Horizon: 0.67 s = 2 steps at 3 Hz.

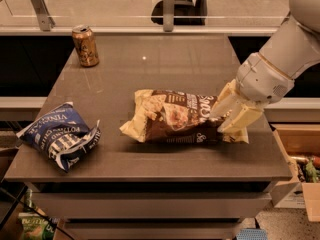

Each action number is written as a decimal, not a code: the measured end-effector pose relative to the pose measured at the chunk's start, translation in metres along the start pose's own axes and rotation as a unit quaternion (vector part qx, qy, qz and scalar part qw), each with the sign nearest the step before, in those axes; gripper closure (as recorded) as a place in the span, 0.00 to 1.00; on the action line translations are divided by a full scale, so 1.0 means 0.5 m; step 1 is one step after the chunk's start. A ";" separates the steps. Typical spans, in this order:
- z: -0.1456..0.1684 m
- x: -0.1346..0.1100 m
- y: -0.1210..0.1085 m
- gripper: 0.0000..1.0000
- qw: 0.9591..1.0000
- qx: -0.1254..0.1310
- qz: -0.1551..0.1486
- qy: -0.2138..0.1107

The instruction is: Move brown chip bag near blue chip bag

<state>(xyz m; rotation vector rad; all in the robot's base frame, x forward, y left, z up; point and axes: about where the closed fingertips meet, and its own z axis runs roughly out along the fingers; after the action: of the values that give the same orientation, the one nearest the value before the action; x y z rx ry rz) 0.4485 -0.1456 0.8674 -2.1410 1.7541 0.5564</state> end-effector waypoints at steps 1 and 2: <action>0.000 -0.002 -0.002 0.13 1.000 0.004 -0.001 0.000; -0.001 -0.004 -0.005 0.00 1.000 0.007 -0.002 0.001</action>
Offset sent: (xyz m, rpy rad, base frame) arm 0.0010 0.0010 0.0006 0.0009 -0.0069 -0.0017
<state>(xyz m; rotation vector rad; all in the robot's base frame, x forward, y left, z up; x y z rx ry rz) 0.4504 -0.1434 0.8687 -2.1353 1.7488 0.5404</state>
